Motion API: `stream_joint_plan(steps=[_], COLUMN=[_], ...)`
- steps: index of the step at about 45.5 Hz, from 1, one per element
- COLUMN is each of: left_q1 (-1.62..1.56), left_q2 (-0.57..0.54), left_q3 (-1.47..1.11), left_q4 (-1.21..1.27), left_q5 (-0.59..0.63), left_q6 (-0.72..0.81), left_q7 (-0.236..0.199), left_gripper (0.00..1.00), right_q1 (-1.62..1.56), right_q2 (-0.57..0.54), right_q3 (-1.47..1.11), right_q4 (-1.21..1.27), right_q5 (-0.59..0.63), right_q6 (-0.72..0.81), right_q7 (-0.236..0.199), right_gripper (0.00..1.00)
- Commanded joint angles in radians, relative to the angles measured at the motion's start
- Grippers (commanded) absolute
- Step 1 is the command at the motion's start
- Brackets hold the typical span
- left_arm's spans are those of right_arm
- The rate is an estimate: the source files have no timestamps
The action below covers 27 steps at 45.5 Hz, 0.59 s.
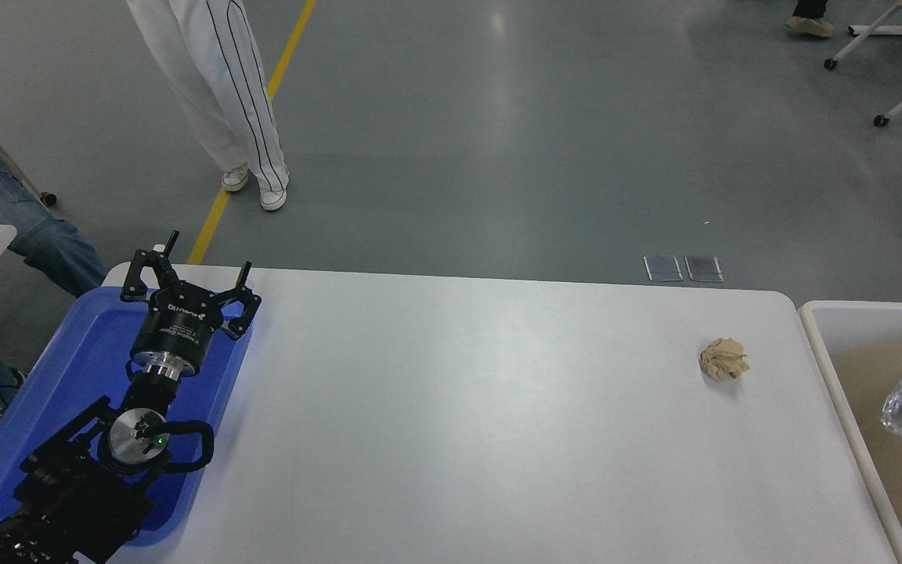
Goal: Pick up foil plate and place in dustbin
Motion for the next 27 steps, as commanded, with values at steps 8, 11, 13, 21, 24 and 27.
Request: stream_joint_plan(steps=[8, 11, 13, 21, 24, 27], left_q1=[0.000, 0.000, 0.000, 0.000, 0.000, 0.000], left_q2=[0.000, 0.000, 0.000, -0.002, 0.000, 0.000], left_q3=[0.000, 0.000, 0.000, 0.000, 0.000, 0.000], left_q4=[-0.001, -0.001, -0.001, -0.001, -0.001, -0.001], left_q5=[0.000, 0.000, 0.000, 0.000, 0.000, 0.000], left_q6=[0.000, 0.000, 0.000, 0.000, 0.000, 0.000], left_q7=[0.000, 0.000, 0.000, 0.000, 0.000, 0.000], left_gripper=[1.00, 1.00, 1.00, 1.00, 1.00, 1.00], right_q1=[-0.141, -0.182, -0.199, -0.265, -0.285, -0.300], right_q2=[0.194, 0.240, 0.265, 0.331, 0.349, 0.363], right_q3=[0.014, 0.023, 0.037, 0.080, 0.107, 0.130], right_q4=[-0.103, -0.187, -0.223, -0.352, -0.378, -0.386], right_q5=[0.231, 0.277, 0.299, 0.311, 0.311, 0.311], right_q6=[-0.403, -0.426, -0.428, -0.430, -0.434, -0.451], right_q7=[0.000, 0.000, 0.000, 0.000, 0.000, -0.001], right_gripper=[0.00, 0.00, 0.00, 0.00, 0.00, 0.00])
